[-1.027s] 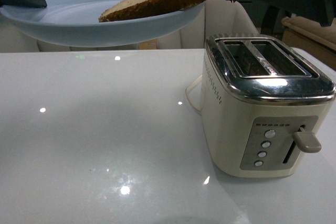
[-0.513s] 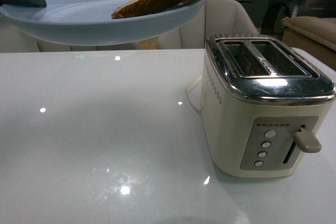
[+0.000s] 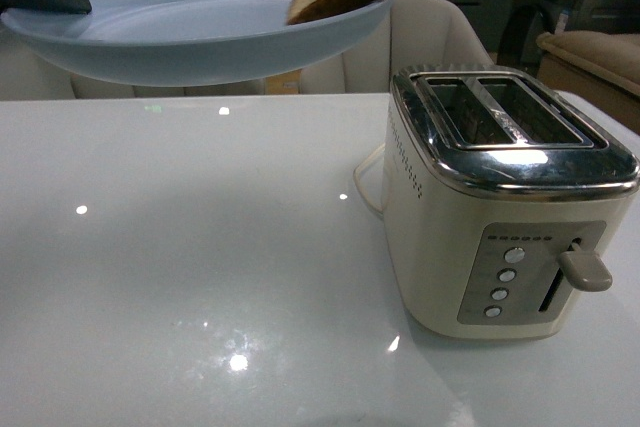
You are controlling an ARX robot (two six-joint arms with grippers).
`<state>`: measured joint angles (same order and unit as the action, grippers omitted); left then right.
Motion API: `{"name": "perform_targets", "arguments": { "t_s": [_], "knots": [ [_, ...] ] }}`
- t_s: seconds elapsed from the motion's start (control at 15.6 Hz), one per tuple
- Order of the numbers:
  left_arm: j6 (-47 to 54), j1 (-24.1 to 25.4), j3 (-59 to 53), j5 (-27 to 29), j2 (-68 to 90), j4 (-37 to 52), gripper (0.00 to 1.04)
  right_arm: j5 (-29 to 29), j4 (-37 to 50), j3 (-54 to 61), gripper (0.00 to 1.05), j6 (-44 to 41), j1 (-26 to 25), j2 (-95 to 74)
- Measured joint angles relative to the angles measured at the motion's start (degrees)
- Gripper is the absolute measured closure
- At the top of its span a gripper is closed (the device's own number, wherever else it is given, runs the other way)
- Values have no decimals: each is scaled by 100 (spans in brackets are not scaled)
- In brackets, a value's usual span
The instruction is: Left arm holds plate, right arm toasts bread
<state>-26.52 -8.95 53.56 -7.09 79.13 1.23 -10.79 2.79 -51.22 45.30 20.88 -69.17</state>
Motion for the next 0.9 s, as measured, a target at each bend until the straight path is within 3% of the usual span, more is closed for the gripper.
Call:
{"name": "perform_targets", "arguments": {
  "t_s": [0.13, 0.19, 0.26, 0.39, 0.9],
  "knots": [
    [0, 0, 0, 2, 0, 0, 102, 376, -50, 11, 102, -280, -9, 136],
    [0, 0, 0, 0, 0, 0, 102, 1816, 26, 46, 102, -1727, -39, 699],
    [-2, 0, 0, 0, 0, 2, 102, 2341, 79, 142, 102, -2850, -83, 885],
    [-2, 0, 0, 2, 0, 2, 102, 2295, 125, 26, 102, -3285, -278, 210],
    [0, 0, 0, 2, 0, 2, 102, 1779, 188, -380, 102, -3281, -372, -1047]
  ]
}}
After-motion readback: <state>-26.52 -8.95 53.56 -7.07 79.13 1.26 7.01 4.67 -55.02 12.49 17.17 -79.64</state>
